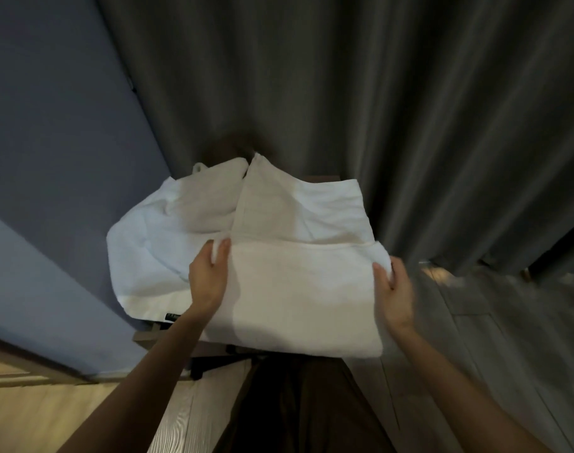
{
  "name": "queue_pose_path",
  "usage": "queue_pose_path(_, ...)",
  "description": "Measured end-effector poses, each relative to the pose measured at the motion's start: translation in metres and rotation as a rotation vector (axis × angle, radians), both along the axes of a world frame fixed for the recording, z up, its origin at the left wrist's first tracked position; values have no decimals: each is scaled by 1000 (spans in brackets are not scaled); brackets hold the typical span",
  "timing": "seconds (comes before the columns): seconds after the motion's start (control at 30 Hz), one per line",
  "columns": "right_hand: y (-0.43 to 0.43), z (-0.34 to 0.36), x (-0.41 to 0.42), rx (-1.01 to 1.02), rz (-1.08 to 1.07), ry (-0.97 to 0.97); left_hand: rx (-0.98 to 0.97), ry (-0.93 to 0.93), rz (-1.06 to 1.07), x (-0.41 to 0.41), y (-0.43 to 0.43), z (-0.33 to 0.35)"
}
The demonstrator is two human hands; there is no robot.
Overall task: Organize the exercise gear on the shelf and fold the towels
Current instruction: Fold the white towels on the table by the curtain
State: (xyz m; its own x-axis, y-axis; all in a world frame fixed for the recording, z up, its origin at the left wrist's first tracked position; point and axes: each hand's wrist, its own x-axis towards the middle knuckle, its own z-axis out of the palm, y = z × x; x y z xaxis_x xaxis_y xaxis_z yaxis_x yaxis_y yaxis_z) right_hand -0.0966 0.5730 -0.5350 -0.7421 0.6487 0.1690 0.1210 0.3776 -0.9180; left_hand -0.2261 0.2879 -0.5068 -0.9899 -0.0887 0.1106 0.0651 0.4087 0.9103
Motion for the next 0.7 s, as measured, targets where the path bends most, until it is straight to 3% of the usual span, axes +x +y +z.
queue_pose_path(0.1,5,0,-7,75,-32,-3,12,5,-16,-14,6,4)
queue_pose_path(0.27,10,-12,-15,30,-88,-240,-312,-208,-3,-29,9,-14)
queue_pose_path(0.33,6,-11,-16,103,-71,-259,-335,-137,62,-24,8,-13)
queue_pose_path(0.43,5,-3,-15,498,-52,-283,-488,166,77,-15,7,-2)
queue_pose_path(0.57,-2,2,1,828,221,-153,-743,540,-414,11,1,10)
queue_pose_path(0.63,-7,-4,20,871,428,-131,-807,488,-703,35,-7,0)
queue_pose_path(0.7,-6,-15,42,856,600,-229,-975,390,-834,53,-21,-15)
